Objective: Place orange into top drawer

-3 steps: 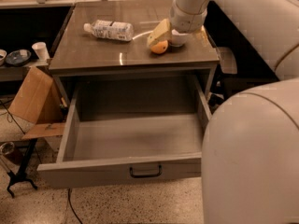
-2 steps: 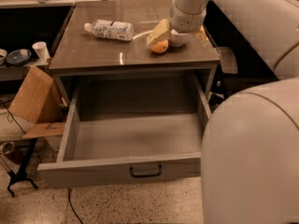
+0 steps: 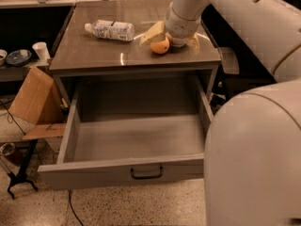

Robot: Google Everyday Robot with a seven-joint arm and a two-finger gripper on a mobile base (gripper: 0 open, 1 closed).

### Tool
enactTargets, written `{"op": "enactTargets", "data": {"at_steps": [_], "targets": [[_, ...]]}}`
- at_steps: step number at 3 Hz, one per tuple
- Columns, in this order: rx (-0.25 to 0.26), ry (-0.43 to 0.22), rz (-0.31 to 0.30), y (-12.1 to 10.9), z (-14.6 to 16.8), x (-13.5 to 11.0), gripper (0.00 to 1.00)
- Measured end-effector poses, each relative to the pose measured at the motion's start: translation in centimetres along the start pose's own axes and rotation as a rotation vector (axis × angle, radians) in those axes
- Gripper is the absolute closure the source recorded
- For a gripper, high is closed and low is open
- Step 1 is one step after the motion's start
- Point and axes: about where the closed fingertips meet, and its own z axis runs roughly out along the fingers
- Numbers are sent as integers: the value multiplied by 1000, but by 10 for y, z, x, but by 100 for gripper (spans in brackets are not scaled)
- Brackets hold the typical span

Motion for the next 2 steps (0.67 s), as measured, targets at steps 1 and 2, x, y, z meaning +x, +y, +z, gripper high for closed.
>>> {"op": "enactTargets", "data": {"at_steps": [1,2], "targets": [[-51,-19,121,18,11,-6,0],[-72,-46,254,27,20,-16,0]]}}
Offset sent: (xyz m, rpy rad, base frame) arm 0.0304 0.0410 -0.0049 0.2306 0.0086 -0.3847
